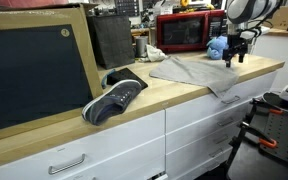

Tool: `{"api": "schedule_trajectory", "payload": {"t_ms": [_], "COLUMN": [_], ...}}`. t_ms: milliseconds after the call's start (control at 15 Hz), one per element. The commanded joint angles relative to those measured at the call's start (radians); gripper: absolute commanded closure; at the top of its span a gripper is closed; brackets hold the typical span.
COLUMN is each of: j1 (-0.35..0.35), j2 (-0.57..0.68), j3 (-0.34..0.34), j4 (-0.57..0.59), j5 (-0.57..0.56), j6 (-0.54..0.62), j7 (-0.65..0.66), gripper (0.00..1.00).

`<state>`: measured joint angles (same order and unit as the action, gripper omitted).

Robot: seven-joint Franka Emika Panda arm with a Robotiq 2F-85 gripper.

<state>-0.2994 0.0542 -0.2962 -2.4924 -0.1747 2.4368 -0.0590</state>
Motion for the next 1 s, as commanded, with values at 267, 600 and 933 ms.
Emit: {"api": "schedule_trajectory", "payload": {"t_ms": [267, 600, 933], "j1": [0.045, 0.023, 0.007], "j2": [0.111, 0.128, 0.115], "j3": [0.014, 0.0, 0.004], "j4": [0.13, 0.21, 0.257], "j5": [0.002, 0.044, 0.091], "j6": [-0.036, -0.145, -0.305], "j7": [0.198, 0.167, 0.103], "gripper": [0.0, 0.0, 0.0]}}
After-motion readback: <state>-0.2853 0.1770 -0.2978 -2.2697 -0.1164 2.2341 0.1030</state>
